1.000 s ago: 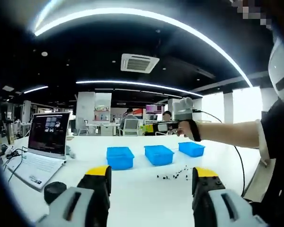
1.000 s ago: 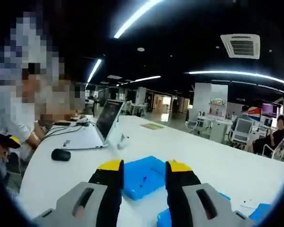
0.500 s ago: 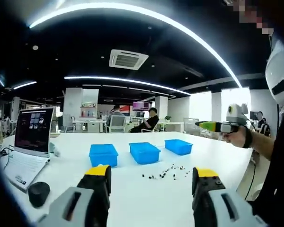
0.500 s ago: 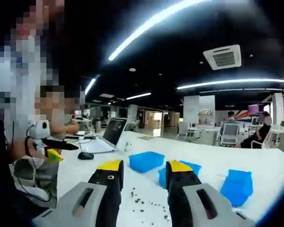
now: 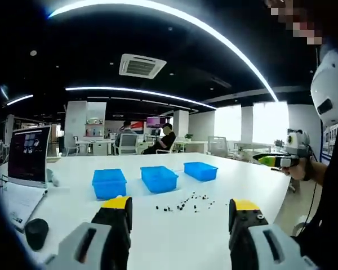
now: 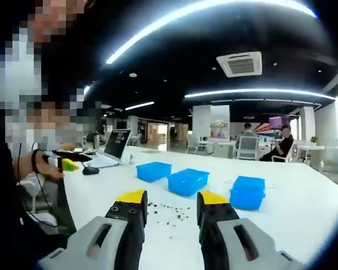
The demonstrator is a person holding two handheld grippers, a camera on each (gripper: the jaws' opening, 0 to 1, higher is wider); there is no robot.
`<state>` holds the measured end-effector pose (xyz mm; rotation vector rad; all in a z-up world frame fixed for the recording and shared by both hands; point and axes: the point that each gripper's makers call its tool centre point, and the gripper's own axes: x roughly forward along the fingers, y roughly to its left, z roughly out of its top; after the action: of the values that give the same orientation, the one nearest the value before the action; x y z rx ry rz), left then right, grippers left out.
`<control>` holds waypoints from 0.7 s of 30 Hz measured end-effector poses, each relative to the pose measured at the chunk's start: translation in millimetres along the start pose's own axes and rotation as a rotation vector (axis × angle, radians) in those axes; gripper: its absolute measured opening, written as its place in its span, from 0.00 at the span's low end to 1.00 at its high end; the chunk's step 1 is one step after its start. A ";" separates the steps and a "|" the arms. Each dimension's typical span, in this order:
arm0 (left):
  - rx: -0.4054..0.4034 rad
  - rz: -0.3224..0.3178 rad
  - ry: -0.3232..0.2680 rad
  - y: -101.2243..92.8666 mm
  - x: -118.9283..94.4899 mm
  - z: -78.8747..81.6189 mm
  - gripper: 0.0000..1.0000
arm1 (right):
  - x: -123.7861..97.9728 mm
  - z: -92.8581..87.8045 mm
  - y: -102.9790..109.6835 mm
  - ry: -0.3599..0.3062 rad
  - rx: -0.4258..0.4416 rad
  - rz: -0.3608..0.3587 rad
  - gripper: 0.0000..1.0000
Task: Pick up the resistors one by one and place each resistor into its matching bin, sorting the parts by color and model until every resistor is separated into the correct bin for its type
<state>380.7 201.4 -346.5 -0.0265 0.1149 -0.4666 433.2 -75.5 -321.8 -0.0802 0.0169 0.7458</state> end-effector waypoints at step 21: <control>0.001 -0.030 0.092 -11.7 -16.1 -25.9 0.71 | 101.2 -31.4 24.6 0.453 -0.538 0.678 0.35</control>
<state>358.1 198.2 -370.0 -0.0056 0.2050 -0.4981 491.3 8.5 -359.2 -0.7862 0.2874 1.3820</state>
